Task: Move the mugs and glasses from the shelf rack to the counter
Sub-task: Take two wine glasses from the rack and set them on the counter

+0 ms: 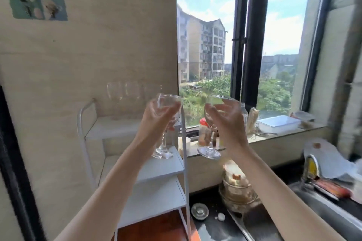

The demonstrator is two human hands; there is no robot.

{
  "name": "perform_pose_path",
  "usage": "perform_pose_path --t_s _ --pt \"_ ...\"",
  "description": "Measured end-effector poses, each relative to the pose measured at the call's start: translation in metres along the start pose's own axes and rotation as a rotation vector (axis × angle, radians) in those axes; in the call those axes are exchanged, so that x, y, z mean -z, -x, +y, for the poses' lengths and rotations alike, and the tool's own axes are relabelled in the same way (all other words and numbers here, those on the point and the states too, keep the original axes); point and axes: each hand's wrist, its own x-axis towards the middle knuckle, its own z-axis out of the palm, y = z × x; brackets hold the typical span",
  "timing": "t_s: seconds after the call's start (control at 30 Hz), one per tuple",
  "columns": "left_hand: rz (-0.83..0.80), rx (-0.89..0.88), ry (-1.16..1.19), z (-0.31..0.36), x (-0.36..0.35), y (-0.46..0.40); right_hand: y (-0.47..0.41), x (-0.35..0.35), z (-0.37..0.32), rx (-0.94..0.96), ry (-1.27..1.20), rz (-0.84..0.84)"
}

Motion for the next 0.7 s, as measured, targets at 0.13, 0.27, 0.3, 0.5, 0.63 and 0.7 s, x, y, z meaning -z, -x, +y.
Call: perform_pose_path --t_s 0.13,0.27,0.3,0.5,0.63,0.7 --pt "-0.143 0.011 0.041 0.013 -0.066 0.014 0.015 0.077 -0.015 -0.121 -0.089 0.129" --pt "-0.287 -0.002 0.147 0.029 -0.150 0.039 0.038 0.168 -0.038 -0.142 -0.008 0.272" --pt "-0.315 0.001 0.181 0.033 -0.173 0.047 0.046 0.192 -0.045 -0.124 0.034 0.299" --pt "-0.538 0.118 0.384 0.059 -0.318 0.120 0.111 0.342 -0.087 -0.115 0.244 0.443" --pt "-0.679 0.202 0.484 0.075 -0.419 0.184 0.163 0.449 -0.117 -0.144 0.362 0.540" --pt "-0.746 0.215 0.488 0.082 -0.467 0.218 0.191 0.499 -0.133 -0.157 0.389 0.568"
